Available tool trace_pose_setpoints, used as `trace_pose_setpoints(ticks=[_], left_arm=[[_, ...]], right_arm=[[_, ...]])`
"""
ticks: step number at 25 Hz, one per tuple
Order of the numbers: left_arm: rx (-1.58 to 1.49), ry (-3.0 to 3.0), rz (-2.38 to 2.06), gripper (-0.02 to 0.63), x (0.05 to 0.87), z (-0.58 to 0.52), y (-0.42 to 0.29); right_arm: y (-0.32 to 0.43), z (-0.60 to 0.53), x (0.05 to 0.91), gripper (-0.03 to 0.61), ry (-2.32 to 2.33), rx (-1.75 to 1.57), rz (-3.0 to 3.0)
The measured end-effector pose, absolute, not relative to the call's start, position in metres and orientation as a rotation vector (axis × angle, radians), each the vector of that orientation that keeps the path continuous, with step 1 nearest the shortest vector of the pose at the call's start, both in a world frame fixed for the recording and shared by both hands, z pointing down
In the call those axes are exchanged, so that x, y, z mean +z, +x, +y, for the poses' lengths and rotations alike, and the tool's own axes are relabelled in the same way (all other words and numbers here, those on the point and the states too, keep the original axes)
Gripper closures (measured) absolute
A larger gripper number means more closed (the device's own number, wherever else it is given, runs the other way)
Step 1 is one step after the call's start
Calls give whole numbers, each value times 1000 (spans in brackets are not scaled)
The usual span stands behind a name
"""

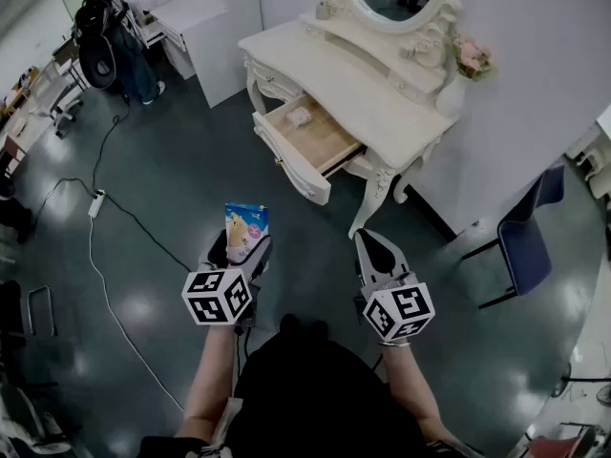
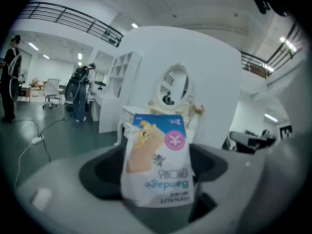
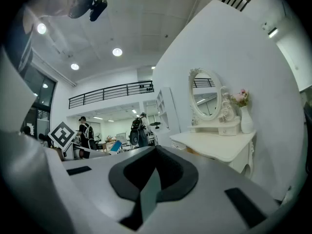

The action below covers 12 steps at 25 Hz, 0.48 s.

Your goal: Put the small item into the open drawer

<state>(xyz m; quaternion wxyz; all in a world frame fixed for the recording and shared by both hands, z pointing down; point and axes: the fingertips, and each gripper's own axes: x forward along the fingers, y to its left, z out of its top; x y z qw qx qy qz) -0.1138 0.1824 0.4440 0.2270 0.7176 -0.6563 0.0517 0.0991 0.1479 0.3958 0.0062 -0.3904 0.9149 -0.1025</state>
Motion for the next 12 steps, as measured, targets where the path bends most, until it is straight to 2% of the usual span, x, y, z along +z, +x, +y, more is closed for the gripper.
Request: trace_pose_setpoints(ticks=[12], left_arm=[[82, 2004, -1835, 187, 428, 167, -103]], right_arm=[[107, 138, 392, 574, -1150, -326, 2844]])
